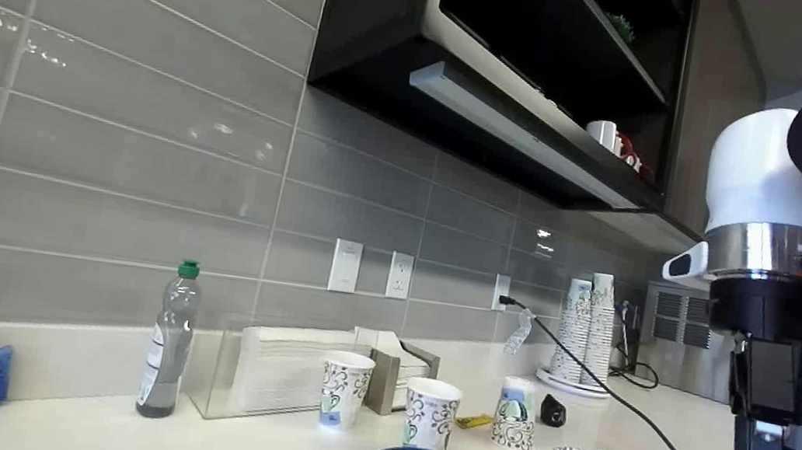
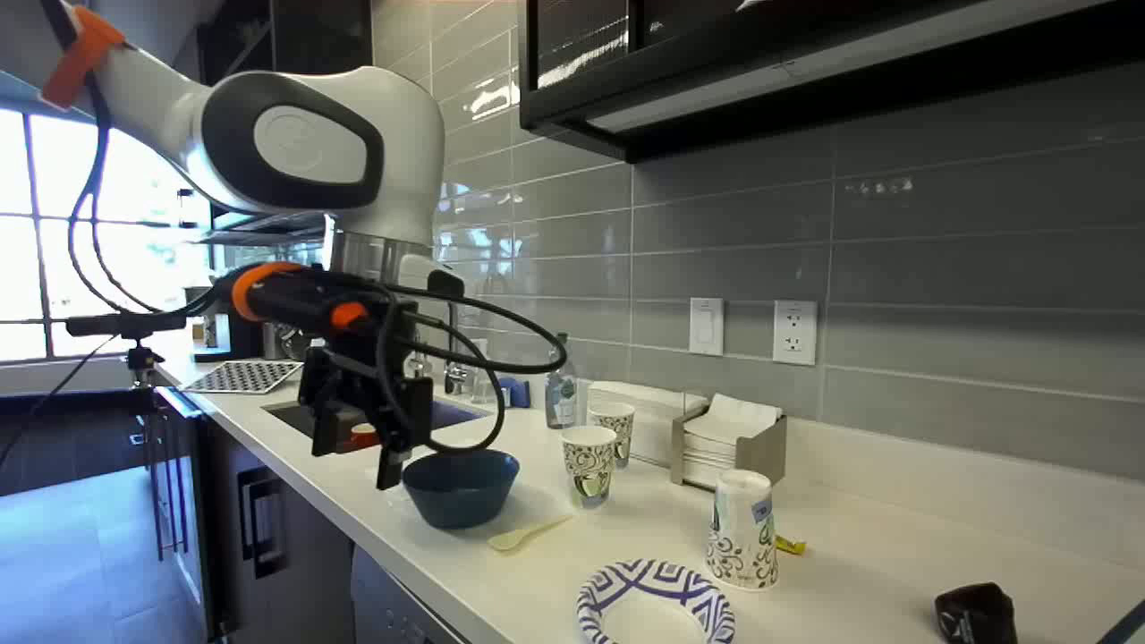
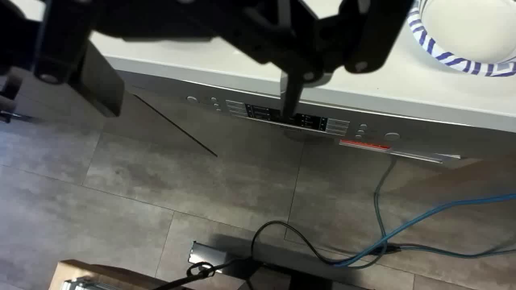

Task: Move the paper cup on the right slightly to the left and then turn the paper cup in the middle over

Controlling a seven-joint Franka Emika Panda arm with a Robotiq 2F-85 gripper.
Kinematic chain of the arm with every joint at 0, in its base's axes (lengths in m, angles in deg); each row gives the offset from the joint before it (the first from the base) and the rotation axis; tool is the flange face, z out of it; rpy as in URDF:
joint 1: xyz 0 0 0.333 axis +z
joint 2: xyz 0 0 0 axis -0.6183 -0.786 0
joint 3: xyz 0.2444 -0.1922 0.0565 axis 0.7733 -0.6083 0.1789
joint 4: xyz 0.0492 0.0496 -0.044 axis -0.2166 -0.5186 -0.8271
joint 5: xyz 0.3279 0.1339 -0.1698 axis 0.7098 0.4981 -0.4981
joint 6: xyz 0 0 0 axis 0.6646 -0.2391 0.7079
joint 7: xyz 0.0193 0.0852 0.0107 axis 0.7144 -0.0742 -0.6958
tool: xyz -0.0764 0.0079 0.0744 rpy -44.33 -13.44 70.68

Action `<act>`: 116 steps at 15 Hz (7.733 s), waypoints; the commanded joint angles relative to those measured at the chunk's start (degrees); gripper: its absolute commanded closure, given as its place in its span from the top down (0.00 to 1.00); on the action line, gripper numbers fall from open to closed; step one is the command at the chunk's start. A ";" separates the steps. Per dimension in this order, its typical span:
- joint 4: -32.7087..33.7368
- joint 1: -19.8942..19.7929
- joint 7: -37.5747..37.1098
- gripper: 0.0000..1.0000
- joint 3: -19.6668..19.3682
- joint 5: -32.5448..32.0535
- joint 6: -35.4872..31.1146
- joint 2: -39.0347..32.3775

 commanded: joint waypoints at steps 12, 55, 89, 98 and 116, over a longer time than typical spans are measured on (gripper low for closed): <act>5.93 -3.99 -1.84 1.00 1.62 -7.95 -11.29 -2.13; 46.85 -9.69 7.20 1.00 -2.70 -4.27 -19.81 -51.26; 54.09 -14.96 6.90 1.00 -0.42 0.21 -27.49 -64.19; 55.84 -15.66 6.83 0.54 0.45 0.65 -26.72 -66.18; 51.76 -12.92 3.36 0.41 1.70 -1.30 -26.51 -61.76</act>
